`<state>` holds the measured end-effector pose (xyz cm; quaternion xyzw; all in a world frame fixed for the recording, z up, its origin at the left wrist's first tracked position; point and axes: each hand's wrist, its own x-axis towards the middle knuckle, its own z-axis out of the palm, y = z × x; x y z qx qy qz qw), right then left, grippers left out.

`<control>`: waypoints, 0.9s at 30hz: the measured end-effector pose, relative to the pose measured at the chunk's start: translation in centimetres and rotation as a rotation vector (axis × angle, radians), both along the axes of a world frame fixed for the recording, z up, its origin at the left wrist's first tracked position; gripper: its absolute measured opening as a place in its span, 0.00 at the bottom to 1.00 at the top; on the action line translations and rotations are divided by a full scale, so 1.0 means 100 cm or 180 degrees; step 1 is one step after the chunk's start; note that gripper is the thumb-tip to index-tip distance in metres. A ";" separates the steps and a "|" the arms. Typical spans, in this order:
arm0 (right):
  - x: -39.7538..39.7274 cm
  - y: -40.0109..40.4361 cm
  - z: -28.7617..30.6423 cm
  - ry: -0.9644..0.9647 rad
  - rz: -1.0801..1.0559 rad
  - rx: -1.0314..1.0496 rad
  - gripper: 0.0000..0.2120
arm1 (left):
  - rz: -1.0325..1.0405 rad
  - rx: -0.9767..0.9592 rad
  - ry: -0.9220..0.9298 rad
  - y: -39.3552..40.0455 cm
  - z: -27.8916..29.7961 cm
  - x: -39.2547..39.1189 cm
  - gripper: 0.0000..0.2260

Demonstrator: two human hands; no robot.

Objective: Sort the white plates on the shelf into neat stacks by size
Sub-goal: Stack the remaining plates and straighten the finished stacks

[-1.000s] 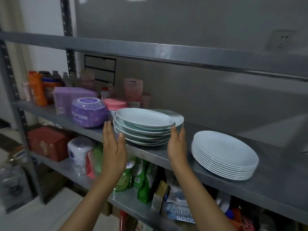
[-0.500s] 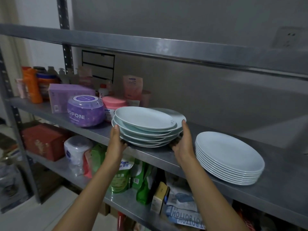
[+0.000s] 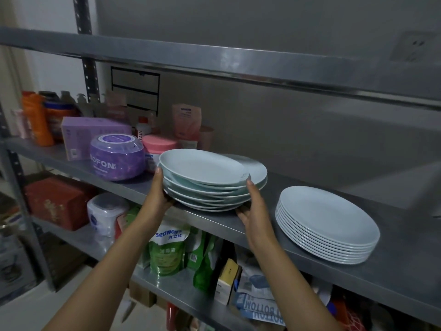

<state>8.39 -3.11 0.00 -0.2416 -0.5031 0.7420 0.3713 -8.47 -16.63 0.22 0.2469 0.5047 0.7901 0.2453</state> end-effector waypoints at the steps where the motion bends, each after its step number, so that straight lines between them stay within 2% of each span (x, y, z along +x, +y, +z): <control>1: -0.002 0.002 0.001 0.0007 -0.0053 -0.0010 0.32 | -0.0015 -0.0039 -0.0009 0.000 0.001 -0.001 0.29; 5: -0.011 0.006 0.009 -0.0181 -0.0493 0.0149 0.31 | 0.0017 -0.0019 -0.0187 0.002 0.002 -0.005 0.28; 9: -0.019 0.020 0.008 -0.0207 -0.0978 0.0245 0.39 | 0.0059 -0.0064 -0.0149 0.002 0.003 -0.007 0.27; 11: -0.021 0.029 0.010 -0.0203 -0.1092 0.0277 0.36 | 0.0286 -0.0077 -0.0055 0.001 0.006 -0.009 0.25; 15: -0.027 0.041 0.032 0.0148 -0.1011 0.0129 0.27 | 0.0839 -0.0111 0.0379 0.001 0.017 -0.014 0.33; 18: -0.030 0.048 0.041 0.0235 -0.0857 0.0038 0.28 | 0.1107 -0.0003 0.0632 0.006 0.027 -0.012 0.26; 21: -0.025 0.046 0.042 0.0352 -0.0641 -0.0076 0.24 | 0.1071 -0.0068 0.0789 0.012 0.029 -0.014 0.22; 24: -0.027 0.051 0.035 0.0429 -0.0554 -0.0086 0.23 | 0.1023 -0.0116 0.0703 0.014 0.025 -0.020 0.20; 27: -0.032 0.054 0.033 0.0441 -0.0538 -0.0039 0.25 | 0.0965 -0.0056 0.0540 0.015 0.021 -0.023 0.23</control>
